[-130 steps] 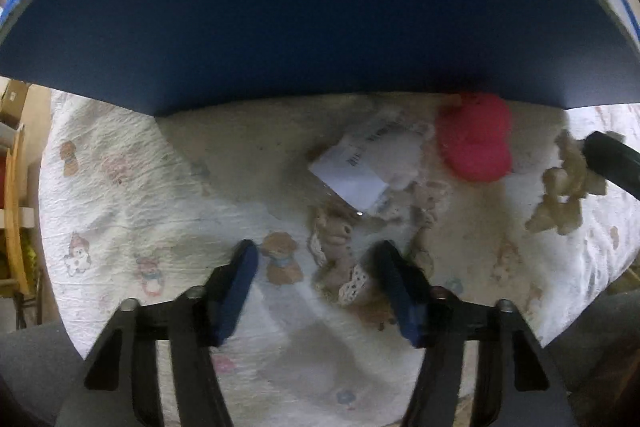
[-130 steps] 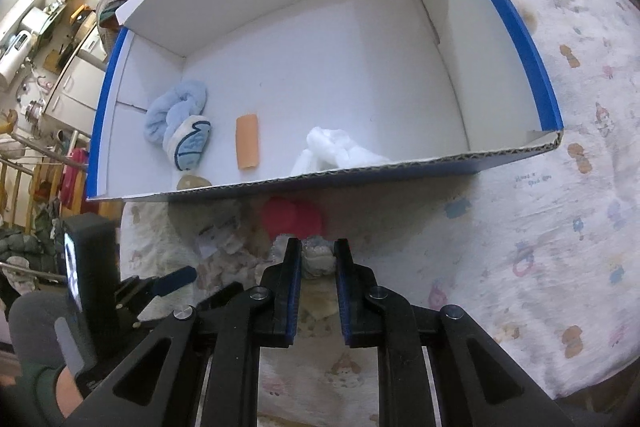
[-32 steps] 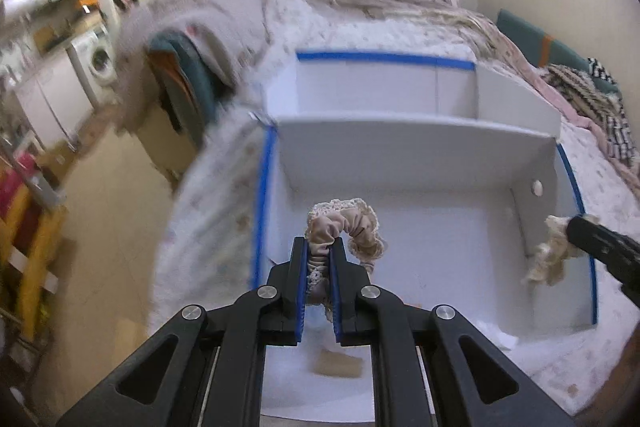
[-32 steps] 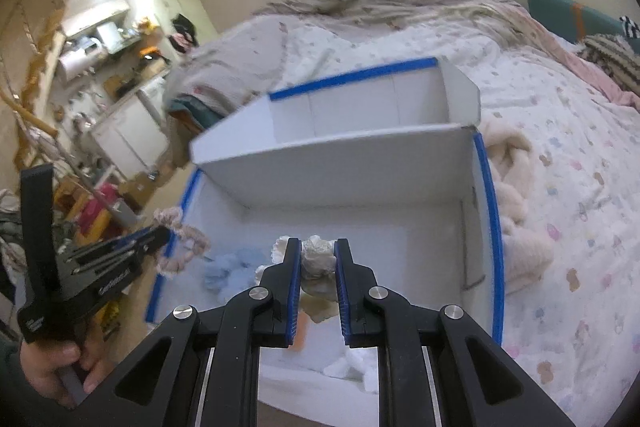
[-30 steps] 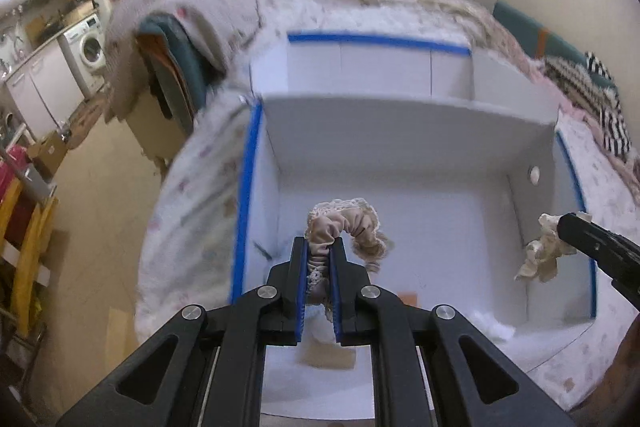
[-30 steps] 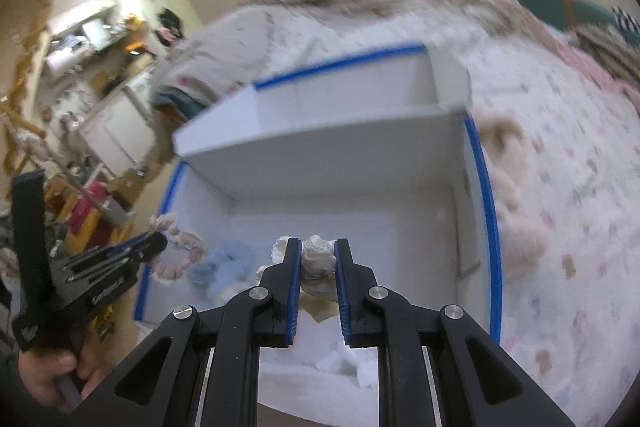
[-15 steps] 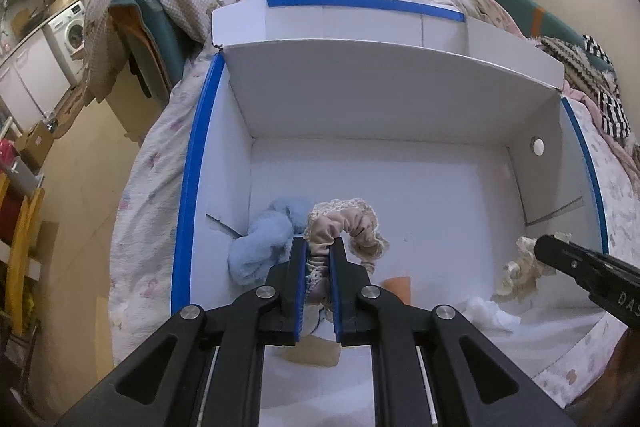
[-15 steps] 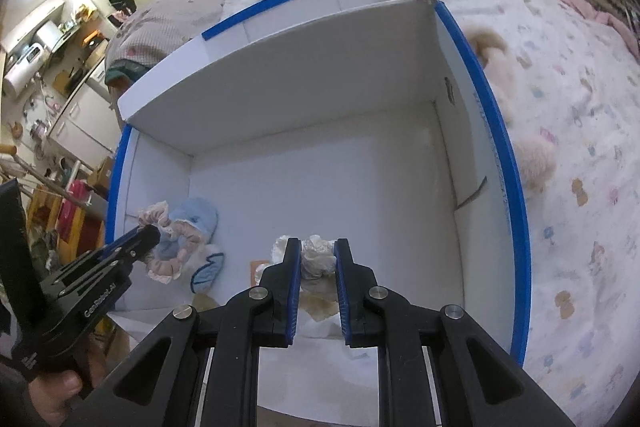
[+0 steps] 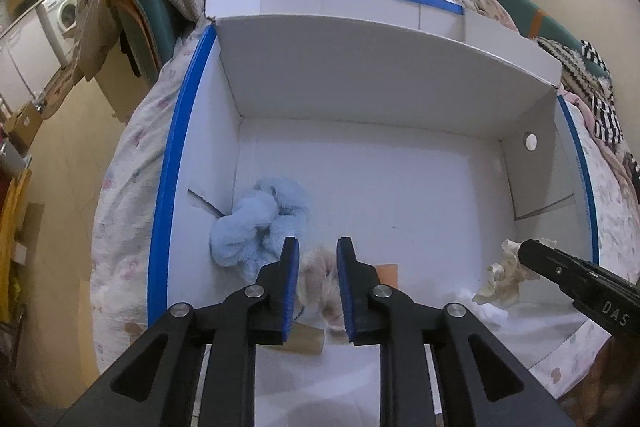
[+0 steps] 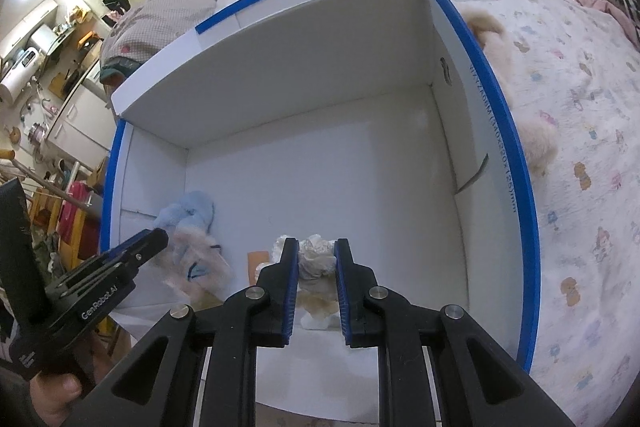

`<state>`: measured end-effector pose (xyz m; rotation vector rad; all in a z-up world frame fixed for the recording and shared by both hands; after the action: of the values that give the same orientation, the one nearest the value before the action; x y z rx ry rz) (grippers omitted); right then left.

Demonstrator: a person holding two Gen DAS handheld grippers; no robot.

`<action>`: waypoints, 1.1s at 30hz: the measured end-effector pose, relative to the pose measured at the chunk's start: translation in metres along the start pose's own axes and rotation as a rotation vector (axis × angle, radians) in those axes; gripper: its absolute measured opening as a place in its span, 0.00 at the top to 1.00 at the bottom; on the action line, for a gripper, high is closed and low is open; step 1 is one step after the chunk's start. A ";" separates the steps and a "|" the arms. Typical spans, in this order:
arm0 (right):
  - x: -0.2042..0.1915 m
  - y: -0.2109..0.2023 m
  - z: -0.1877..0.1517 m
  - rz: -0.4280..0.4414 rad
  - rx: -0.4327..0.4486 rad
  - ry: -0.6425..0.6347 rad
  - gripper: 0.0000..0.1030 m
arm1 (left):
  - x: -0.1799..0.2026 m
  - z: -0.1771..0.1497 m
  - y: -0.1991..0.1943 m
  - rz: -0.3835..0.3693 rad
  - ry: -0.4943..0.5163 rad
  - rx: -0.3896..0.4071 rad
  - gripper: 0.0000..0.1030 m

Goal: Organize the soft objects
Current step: 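Open the left gripper to drop the scrunchie while the right gripper releases the tissue, then withdraw both open grippers from the box toward the pink duck and plastic bag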

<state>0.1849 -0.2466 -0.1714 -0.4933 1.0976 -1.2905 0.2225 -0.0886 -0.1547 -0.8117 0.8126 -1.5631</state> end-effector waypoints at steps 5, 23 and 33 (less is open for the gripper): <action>-0.006 -0.002 0.001 -0.032 0.021 -0.058 0.82 | -0.002 0.003 -0.009 0.018 0.013 0.032 0.53; 0.002 -0.009 0.012 -0.027 0.080 -0.011 0.31 | -0.009 0.009 -0.014 0.075 0.007 0.042 0.36; 0.001 -0.013 0.010 -0.019 0.091 -0.002 0.31 | -0.016 0.010 -0.020 0.102 0.004 0.070 0.36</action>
<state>0.1868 -0.2542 -0.1566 -0.4381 1.0299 -1.3496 0.2225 -0.0707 -0.1341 -0.7057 0.7863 -1.4947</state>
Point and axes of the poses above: each gripper's, at about its wrist camera, not at the fingertips, and y roughly the way its jaws point, x to its right, z to its top, the point moved 10 cm from there along y, roughly the way its jaws point, and after that the axes turned 2 degrees about x, right-handed, at the moved point
